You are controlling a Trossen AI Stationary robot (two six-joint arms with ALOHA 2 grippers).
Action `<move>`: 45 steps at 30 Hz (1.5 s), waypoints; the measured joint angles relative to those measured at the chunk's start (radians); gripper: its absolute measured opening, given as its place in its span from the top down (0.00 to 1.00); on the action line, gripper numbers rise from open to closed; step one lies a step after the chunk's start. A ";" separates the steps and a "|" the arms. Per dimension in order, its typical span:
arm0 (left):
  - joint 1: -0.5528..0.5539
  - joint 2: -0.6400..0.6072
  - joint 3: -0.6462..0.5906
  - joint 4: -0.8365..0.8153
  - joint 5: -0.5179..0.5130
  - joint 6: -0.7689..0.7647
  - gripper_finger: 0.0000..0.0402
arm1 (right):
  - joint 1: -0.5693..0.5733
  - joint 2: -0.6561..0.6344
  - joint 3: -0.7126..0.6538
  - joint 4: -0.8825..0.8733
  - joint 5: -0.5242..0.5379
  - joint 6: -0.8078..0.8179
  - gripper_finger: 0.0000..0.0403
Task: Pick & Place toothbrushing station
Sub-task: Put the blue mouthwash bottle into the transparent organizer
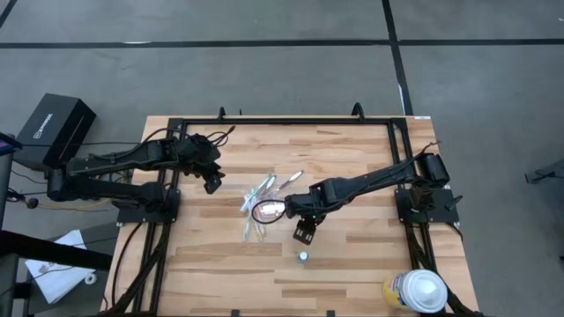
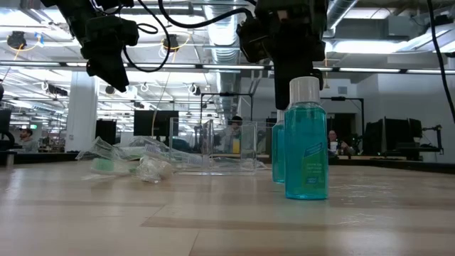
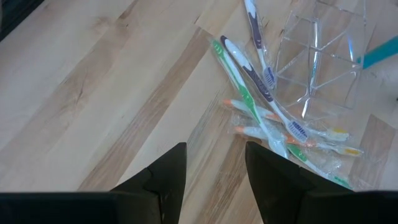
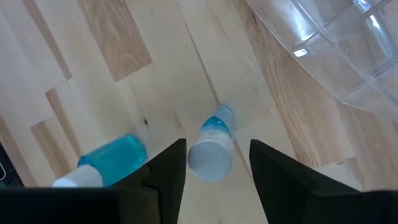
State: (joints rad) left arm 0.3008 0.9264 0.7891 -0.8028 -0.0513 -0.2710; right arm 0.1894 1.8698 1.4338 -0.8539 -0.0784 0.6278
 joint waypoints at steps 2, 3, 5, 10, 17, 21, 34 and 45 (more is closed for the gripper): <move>0.000 0.000 0.000 0.000 0.000 0.000 0.60 | 0.000 0.000 0.000 0.000 0.000 0.000 0.59; 0.000 0.000 0.000 0.000 0.000 0.000 0.60 | 0.000 0.000 0.000 0.000 0.000 0.000 0.59; 0.000 0.000 0.000 0.000 0.000 0.000 0.60 | 0.000 0.000 0.000 0.000 0.000 0.000 0.59; 0.000 0.000 0.000 0.000 0.000 0.000 0.60 | 0.000 0.000 0.000 -0.001 0.000 -0.007 0.58; 0.000 0.000 0.000 0.000 0.000 0.000 0.60 | 0.000 0.000 0.000 -0.003 0.001 -0.008 0.59; 0.000 0.000 0.000 0.000 0.000 0.000 0.60 | 0.000 0.000 0.000 -0.007 0.002 -0.010 0.58; 0.000 0.000 0.000 0.000 0.000 0.000 0.60 | 0.000 0.000 0.000 -0.014 0.023 -0.010 0.61; 0.000 0.000 0.000 0.000 0.000 0.000 0.60 | 0.000 0.000 0.001 -0.028 0.007 -0.010 0.77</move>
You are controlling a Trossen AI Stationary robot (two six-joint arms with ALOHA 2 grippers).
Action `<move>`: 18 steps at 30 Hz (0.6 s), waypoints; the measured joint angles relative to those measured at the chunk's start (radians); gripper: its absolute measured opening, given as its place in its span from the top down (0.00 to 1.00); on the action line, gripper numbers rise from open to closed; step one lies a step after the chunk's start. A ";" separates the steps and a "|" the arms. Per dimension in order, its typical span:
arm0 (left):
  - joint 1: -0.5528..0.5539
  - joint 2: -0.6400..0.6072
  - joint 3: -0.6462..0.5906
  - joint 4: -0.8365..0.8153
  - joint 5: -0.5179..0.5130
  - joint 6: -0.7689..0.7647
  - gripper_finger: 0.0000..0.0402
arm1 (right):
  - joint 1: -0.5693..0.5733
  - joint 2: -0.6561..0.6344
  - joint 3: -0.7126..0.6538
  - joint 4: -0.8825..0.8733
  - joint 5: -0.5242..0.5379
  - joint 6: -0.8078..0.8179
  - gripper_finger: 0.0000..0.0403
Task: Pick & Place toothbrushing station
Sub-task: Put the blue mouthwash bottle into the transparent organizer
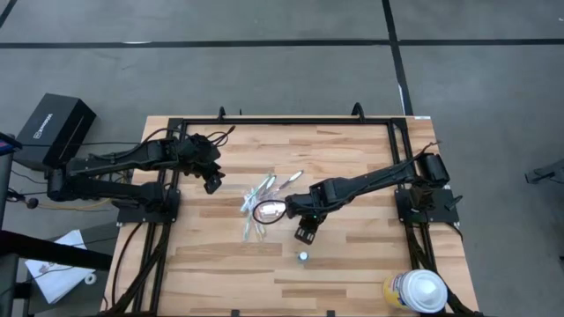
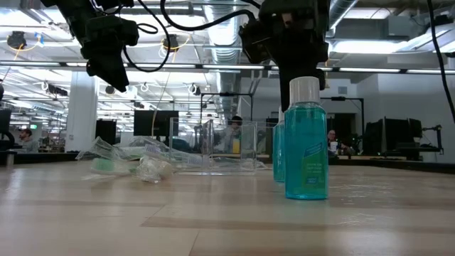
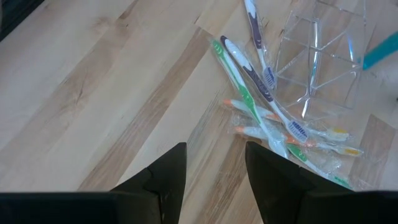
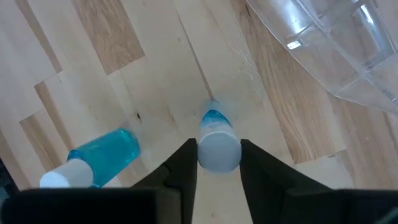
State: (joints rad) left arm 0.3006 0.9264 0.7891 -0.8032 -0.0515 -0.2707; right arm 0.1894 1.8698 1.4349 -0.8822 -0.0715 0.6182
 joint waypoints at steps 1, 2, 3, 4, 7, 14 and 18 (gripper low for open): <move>0.000 0.000 0.000 0.000 0.000 0.000 0.60 | 0.000 0.000 0.000 0.000 -0.001 0.000 0.80; 0.000 0.000 0.000 0.000 0.000 0.000 0.60 | 0.000 0.000 0.000 0.001 -0.002 0.000 0.81; 0.000 0.000 0.000 0.000 0.000 0.000 0.60 | 0.000 0.000 0.000 0.001 -0.002 0.001 0.81; 0.000 0.000 0.000 0.000 0.000 0.000 0.60 | 0.000 0.000 0.000 0.001 -0.002 0.001 0.81; 0.000 0.000 0.000 0.000 0.000 0.000 0.60 | -0.002 0.000 0.000 0.001 -0.003 0.002 0.81; 0.000 0.000 0.000 0.000 -0.001 0.000 0.60 | -0.016 0.000 0.003 0.016 -0.002 0.009 0.81; 0.000 0.000 0.000 0.000 -0.005 0.000 0.60 | -0.035 -0.041 0.033 0.057 0.000 -0.001 0.81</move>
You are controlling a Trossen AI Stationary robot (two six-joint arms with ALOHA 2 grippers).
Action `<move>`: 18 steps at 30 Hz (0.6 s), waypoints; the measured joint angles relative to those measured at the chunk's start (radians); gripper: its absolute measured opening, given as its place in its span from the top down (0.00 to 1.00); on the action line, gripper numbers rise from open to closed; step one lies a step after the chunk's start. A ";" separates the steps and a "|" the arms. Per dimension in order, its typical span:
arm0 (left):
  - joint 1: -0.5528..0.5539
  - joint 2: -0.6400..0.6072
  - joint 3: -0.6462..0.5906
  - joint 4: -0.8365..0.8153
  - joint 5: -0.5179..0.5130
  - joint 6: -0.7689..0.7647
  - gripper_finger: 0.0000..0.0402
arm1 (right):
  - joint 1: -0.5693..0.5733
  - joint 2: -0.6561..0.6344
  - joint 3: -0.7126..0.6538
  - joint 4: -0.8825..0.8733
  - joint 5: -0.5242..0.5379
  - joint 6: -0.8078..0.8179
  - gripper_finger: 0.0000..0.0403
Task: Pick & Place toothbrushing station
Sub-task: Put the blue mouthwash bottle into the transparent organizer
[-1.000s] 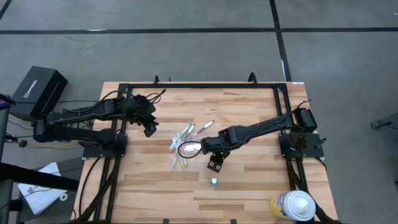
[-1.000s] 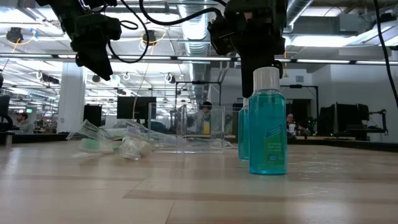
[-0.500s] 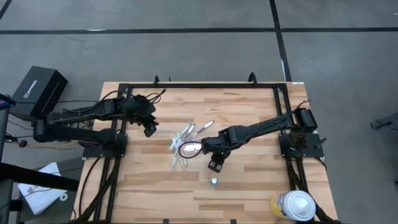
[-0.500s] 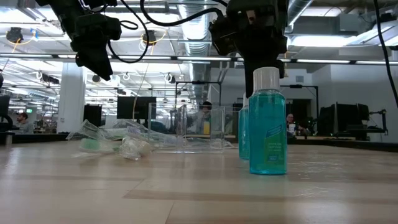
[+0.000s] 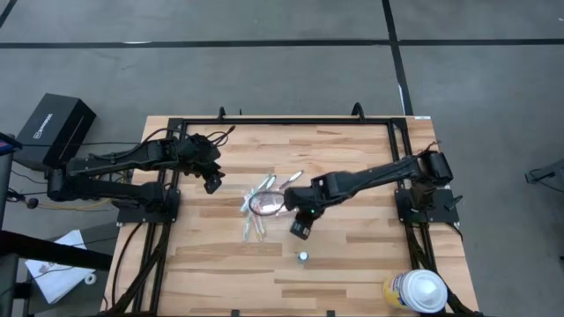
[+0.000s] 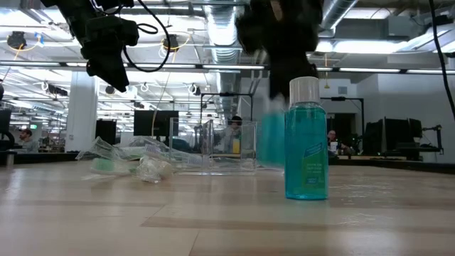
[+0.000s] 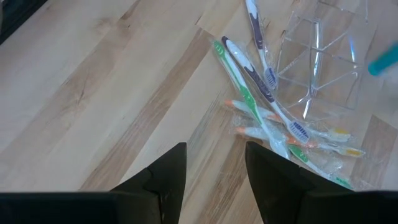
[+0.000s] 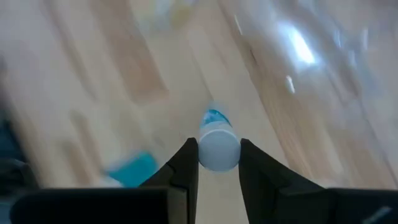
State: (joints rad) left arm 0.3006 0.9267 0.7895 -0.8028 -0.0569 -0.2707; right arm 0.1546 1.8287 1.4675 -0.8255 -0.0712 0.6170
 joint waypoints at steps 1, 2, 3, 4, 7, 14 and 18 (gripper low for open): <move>0.000 0.000 0.000 0.000 -0.003 0.000 0.60 | -0.005 -0.017 0.006 0.005 0.005 -0.001 0.81; 0.000 0.000 0.000 0.000 -0.006 0.000 0.60 | -0.009 -0.034 0.011 -0.007 0.011 -0.002 0.81; 0.000 0.000 0.000 0.001 -0.006 0.000 0.60 | -0.017 -0.048 0.018 -0.014 0.016 -0.004 0.81; 0.000 0.001 0.000 0.002 -0.006 0.000 0.60 | -0.023 -0.061 0.025 -0.006 0.021 -0.004 0.81; 0.003 0.002 0.000 0.005 -0.012 -0.002 0.60 | -0.042 -0.124 0.035 -0.010 0.043 -0.004 0.81; 0.005 0.012 0.001 0.031 -0.022 -0.004 0.60 | -0.101 -0.199 0.037 -0.017 0.098 -0.025 0.81; 0.005 0.024 0.001 0.050 -0.022 -0.009 0.60 | -0.136 -0.189 0.037 -0.019 0.091 -0.071 0.81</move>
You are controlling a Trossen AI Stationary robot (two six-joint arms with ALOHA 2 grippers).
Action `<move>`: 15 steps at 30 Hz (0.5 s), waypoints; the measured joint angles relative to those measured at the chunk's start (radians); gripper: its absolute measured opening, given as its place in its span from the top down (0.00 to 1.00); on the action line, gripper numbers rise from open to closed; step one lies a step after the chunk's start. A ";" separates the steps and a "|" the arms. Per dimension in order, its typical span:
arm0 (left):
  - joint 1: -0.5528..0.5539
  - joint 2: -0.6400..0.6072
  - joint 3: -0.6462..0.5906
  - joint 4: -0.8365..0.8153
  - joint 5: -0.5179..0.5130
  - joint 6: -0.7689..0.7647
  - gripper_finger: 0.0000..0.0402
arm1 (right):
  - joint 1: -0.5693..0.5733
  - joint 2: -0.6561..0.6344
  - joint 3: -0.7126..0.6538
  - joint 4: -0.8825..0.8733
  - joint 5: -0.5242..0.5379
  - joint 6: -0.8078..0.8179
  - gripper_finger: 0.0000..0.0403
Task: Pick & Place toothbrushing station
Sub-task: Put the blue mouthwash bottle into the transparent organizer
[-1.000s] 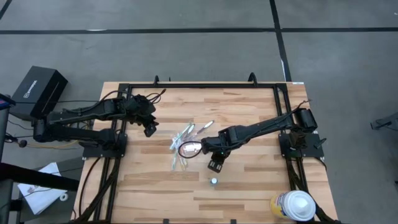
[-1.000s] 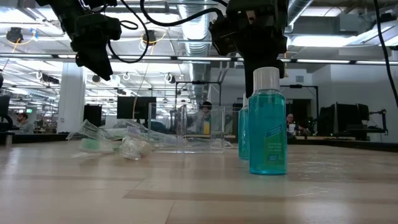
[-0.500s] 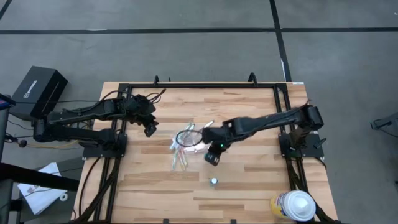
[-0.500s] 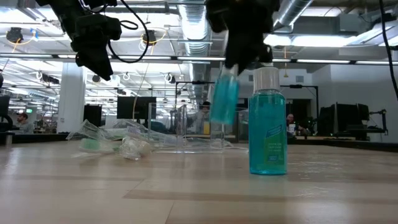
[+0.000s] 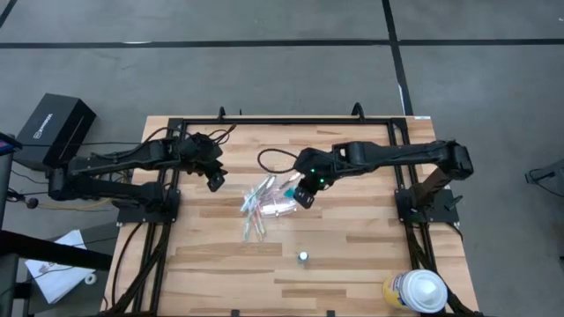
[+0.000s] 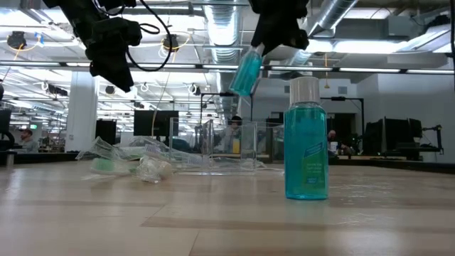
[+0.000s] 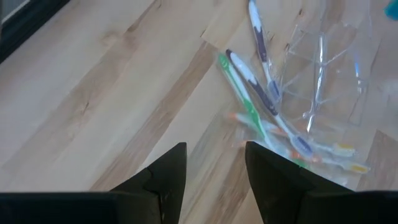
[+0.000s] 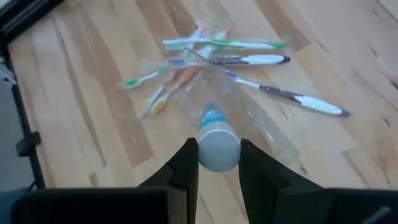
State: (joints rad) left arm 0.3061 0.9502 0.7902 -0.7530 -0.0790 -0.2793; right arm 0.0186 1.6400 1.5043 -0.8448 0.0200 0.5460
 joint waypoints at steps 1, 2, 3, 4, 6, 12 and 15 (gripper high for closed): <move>0.000 0.003 0.000 0.001 0.000 -0.007 0.60 | -0.007 0.004 0.000 -0.001 -0.009 -0.012 0.81; 0.000 0.007 0.000 -0.002 0.000 -0.013 0.60 | -0.014 0.010 -0.002 -0.003 -0.018 -0.025 0.81; 0.000 0.012 0.000 0.006 0.000 -0.017 0.60 | -0.019 0.026 0.000 0.007 -0.024 -0.032 0.81; 0.000 0.016 0.000 0.012 0.000 -0.017 0.60 | -0.025 0.040 0.002 0.026 -0.029 -0.041 0.81; 0.000 0.019 -0.001 0.013 0.000 -0.018 0.60 | -0.032 0.059 -0.004 -0.002 -0.051 -0.067 0.81; 0.004 0.047 0.001 0.048 0.000 -0.021 0.60 | -0.042 0.120 0.004 0.040 -0.080 -0.110 0.81; 0.004 0.063 0.000 0.064 0.001 -0.020 0.60 | -0.050 0.143 0.001 0.003 -0.088 -0.129 0.81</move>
State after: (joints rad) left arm 0.3101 1.0129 0.7898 -0.6890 -0.0784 -0.2991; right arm -0.0315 1.7828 1.5055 -0.8415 -0.0678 0.4172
